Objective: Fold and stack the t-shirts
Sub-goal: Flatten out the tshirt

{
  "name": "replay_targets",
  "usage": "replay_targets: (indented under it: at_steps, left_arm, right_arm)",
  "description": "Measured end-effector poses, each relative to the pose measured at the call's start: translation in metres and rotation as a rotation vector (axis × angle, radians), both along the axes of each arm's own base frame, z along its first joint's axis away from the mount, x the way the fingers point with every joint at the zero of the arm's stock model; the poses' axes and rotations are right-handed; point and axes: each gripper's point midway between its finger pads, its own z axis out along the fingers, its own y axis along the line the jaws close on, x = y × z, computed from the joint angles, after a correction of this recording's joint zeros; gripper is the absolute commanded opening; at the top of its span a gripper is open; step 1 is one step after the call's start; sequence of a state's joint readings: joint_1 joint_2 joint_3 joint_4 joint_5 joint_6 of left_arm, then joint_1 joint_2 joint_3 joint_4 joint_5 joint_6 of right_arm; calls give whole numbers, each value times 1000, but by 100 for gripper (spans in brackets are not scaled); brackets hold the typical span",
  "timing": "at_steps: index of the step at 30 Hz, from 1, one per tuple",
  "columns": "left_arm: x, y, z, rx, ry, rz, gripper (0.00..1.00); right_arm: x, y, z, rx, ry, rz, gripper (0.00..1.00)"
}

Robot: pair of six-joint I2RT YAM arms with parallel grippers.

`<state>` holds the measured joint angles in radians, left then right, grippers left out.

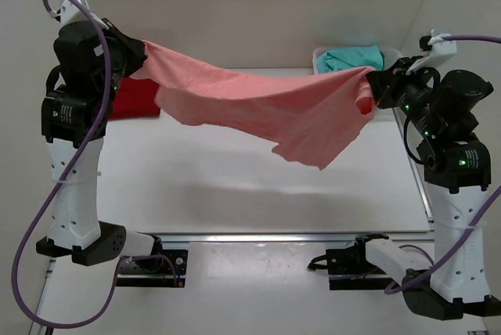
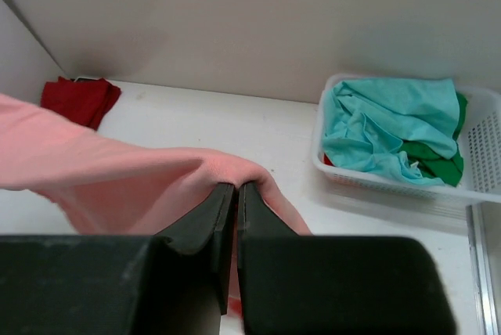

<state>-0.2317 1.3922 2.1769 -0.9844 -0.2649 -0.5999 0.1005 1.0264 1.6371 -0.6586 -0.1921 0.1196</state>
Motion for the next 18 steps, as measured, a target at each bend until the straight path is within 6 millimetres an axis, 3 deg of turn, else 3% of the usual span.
replay_targets:
  at_steps: [2, 5, 7, 8, 9, 10, 12, 13, 14, 16, 18]
  left_arm:
    - [0, 8, -3, -6, 7, 29, 0]
    - [16, 16, -41, -20, 96, 56, 0]
    - [39, 17, -88, -31, 210, 63, 1]
    - [54, 18, -116, -40, 272, 64, 21]
    - [69, 18, -151, -44, 349, 63, 34]
    - [84, 20, -188, -56, 430, 63, 35]
    - [114, 31, -274, -106, 605, 83, 47]
    - [122, 41, -309, -129, 675, 101, 57]
    - [126, 52, -347, -157, 757, 123, 60]
    - [118, 72, -394, -194, 867, 172, 61]
    - [103, 85, -405, -201, 918, 209, 61]
  right_arm:
    - [8, -2, -6, 0, 18, 2, 0]
    - [31, 9, -30, -1, 67, 36, 0]
    - [51, 23, -63, -5, 145, 75, 0]
    - [64, 28, -87, -1, 207, 90, 8]
    - [75, 32, -107, 7, 266, 95, 27]
    - [91, 33, -131, 22, 344, 83, 36]
    - [127, 27, -180, 20, 480, 24, 43]
    - [143, 24, -213, 5, 558, -14, 46]
    - [151, 19, -242, -23, 630, -56, 46]
    - [149, 11, -277, -66, 734, -113, 46]
    - [138, 4, -293, -73, 791, -152, 46]
